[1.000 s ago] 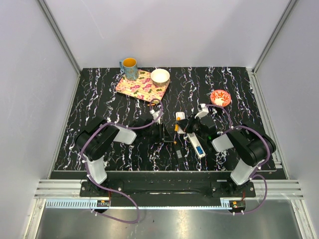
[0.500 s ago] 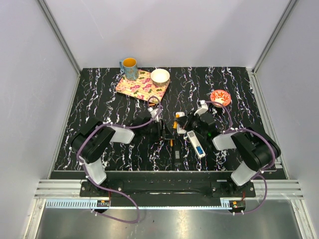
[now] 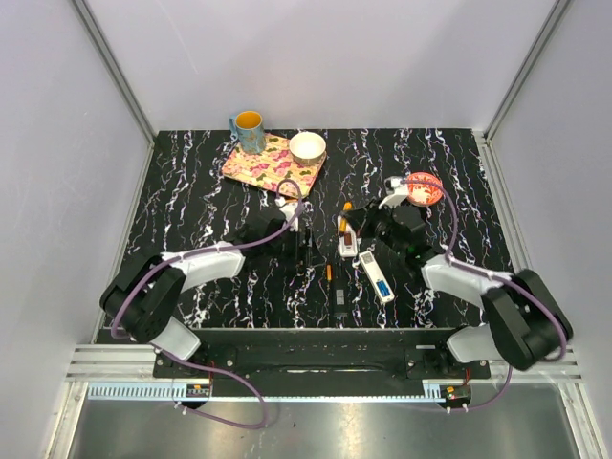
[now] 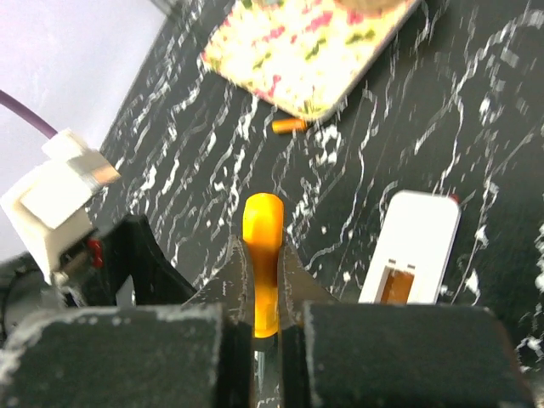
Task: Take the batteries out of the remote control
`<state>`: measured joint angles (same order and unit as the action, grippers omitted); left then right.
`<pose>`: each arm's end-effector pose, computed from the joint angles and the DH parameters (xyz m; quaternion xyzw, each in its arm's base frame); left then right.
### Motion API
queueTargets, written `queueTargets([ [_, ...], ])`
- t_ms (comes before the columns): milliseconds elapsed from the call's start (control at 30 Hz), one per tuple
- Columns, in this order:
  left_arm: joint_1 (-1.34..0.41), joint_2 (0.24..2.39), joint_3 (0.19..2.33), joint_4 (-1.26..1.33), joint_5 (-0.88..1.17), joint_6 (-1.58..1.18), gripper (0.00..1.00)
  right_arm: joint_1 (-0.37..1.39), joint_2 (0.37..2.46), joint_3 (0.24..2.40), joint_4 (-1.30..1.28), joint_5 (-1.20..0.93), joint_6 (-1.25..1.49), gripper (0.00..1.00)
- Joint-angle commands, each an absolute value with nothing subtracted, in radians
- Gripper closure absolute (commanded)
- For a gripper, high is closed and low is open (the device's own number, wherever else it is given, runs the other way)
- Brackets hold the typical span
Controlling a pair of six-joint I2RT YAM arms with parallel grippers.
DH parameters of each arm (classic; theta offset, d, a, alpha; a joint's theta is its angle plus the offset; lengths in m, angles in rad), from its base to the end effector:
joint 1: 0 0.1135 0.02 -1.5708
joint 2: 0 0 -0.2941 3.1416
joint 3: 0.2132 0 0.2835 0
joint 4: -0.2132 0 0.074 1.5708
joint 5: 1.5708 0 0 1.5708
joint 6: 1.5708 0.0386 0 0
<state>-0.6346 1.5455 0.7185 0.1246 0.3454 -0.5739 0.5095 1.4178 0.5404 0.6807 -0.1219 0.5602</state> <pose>0.2568 -0.2053 0.1729 0.0994 0.8911 -0.3637 0.2525 0.2671 0.1546 0.2075 -0.0191 0.7724 0.3632 0.5207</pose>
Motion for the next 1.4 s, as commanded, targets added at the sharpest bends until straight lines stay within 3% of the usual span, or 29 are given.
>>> queueTargets([
  [0, -0.709, 1.511, 0.822, 0.037, 0.243, -0.479, 0.21, 0.493, 1.257, 0.607, 0.545, -0.019, 0.399, 1.00],
  [133, -0.803, 1.577, 0.908, 0.031, 0.239, -0.469, 0.20, 0.428, 1.146, 0.623, 0.393, 0.026, 0.330, 1.00],
  [400, -0.911, 1.764, 1.107, 0.041, 0.304, -0.500, 0.20, 0.347, 1.115, 0.569, 0.217, 0.097, 0.376, 1.00],
  [933, -0.893, 1.944, 1.175, 0.107, 0.383, -0.595, 0.20, 0.342, 1.213, 0.546, 0.035, 0.232, 0.520, 1.00],
  [1367, -0.873, 2.081, 1.319, 0.110, 0.456, -0.615, 0.21, 0.342, 1.252, 0.555, 0.006, 0.097, 0.548, 1.00],
])
